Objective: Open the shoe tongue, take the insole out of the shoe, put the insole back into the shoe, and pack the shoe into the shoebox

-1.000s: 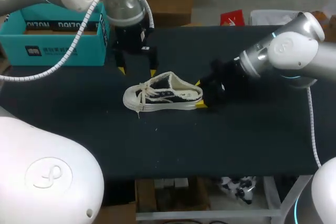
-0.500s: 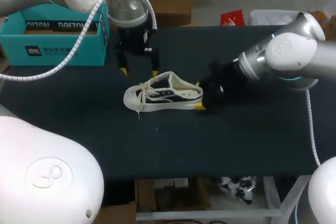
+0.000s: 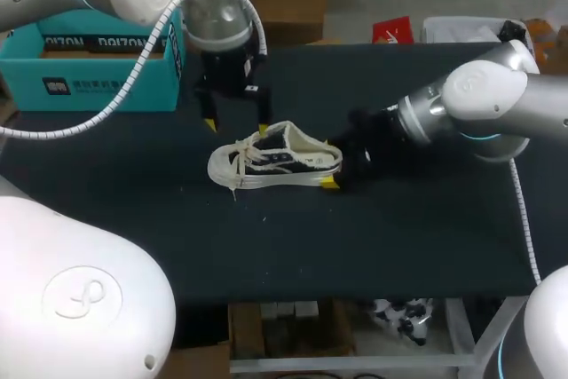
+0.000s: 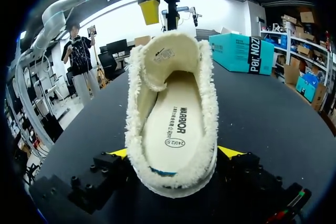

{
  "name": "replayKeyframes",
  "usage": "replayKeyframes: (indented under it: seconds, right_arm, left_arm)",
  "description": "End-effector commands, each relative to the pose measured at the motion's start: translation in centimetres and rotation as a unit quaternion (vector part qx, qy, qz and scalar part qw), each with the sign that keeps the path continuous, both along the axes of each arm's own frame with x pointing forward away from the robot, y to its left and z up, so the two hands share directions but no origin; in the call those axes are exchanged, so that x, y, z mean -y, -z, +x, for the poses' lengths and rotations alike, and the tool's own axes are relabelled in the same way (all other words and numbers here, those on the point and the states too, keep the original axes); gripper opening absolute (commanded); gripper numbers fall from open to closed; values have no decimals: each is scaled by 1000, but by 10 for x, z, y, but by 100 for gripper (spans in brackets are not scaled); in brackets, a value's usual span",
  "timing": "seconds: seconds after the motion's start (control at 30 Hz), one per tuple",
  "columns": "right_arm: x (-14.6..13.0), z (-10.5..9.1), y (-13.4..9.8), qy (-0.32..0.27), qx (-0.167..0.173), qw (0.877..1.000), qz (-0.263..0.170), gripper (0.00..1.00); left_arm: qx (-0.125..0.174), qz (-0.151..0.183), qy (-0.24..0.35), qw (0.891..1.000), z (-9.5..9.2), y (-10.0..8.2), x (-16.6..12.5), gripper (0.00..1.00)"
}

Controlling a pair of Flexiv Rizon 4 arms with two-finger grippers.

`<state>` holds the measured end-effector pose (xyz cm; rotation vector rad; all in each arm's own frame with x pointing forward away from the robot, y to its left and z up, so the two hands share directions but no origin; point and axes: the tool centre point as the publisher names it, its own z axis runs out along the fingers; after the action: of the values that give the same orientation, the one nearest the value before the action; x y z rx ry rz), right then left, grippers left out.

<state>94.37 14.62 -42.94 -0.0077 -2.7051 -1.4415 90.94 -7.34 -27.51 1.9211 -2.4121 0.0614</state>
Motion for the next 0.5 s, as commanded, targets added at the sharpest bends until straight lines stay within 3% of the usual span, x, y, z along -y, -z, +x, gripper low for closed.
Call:
replayKeyframes:
  seconds: [0.03, 0.13, 0.2, 0.33, 0.5]
  right_arm:
    - [-6, 6, 6, -7, -3, 1000, 6, 100]
    - [-7, 5, 7, -8, -2, 1000, 10, 100]
    - [-7, 4, 8, -6, 0, 1000, 10, 0]
    - [-7, 3, 10, -6, -2, 1000, 8, 0]
    - [-8, 3, 12, -4, -6, 1000, 2, 0]
  left_arm:
    - [-1, 3, -1, 1000, 1, 3, 3, 100]
    - [-1, 4, 0, 1000, 1, 3, 7, 100]
    - [0, 4, 1, 1000, 0, 1, 10, 100]
    - [6, 8, 5, 1000, 1, -6, 21, 100]
    - [8, 36, -2, 999, 4, -10, 39, 100]
